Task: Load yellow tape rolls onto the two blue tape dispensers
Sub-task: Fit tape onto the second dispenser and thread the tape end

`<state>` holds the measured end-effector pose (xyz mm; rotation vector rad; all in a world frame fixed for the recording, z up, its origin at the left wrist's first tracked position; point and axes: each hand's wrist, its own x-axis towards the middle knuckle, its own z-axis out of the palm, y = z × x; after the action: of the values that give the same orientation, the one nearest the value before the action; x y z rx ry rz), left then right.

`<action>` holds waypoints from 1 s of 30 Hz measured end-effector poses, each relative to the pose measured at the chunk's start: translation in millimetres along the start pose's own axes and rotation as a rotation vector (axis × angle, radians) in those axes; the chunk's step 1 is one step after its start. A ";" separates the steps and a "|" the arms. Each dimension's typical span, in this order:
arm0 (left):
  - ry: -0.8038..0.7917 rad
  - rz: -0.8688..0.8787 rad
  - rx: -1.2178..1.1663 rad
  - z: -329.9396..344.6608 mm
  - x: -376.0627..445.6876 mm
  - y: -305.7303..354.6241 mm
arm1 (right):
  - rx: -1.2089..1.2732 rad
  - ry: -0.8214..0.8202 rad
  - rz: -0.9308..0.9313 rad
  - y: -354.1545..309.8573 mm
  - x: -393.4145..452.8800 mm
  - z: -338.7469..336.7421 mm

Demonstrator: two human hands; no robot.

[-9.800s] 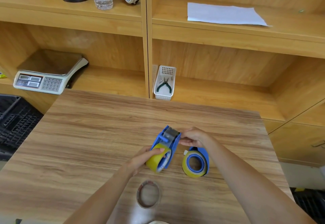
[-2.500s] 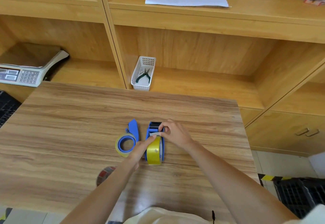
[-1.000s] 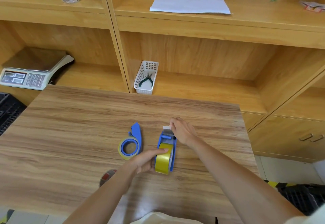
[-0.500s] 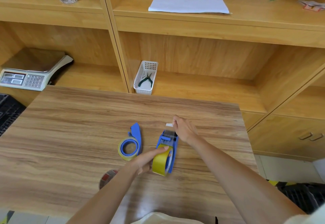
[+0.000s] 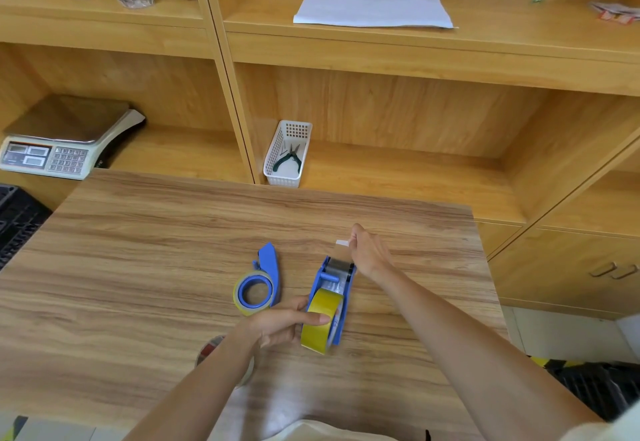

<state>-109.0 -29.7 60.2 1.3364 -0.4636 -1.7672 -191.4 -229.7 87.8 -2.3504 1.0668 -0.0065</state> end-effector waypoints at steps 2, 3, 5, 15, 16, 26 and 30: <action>-0.014 0.002 0.008 -1.2 -0.8 0.1 | 0.008 -0.004 0.007 1.0 0.6 0.5; -0.018 0.005 0.011 -1.1 -1.0 0.3 | 0.016 -0.006 0.011 1.3 1.4 0.6; -0.029 0.014 0.011 -0.4 -1.0 0.7 | 0.031 -0.010 0.021 2.3 3.5 0.6; 0.237 -0.057 -0.148 13.1 6.5 14.1 | 0.076 0.001 0.075 8.5 7.3 -5.0; 0.290 -0.042 -0.145 12.5 8.9 14.1 | 0.089 0.002 0.091 9.0 6.9 -5.9; 0.486 0.076 -0.129 5.0 12.6 1.3 | 0.772 -0.314 0.588 10.5 5.5 -8.3; 0.490 0.097 -0.114 2.7 15.6 2.4 | 1.010 -0.431 0.752 8.8 0.0 0.0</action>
<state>-111.6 -44.0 53.5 1.5712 -0.1491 -1.3041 -197.5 -234.4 83.5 -0.9346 1.2470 0.1852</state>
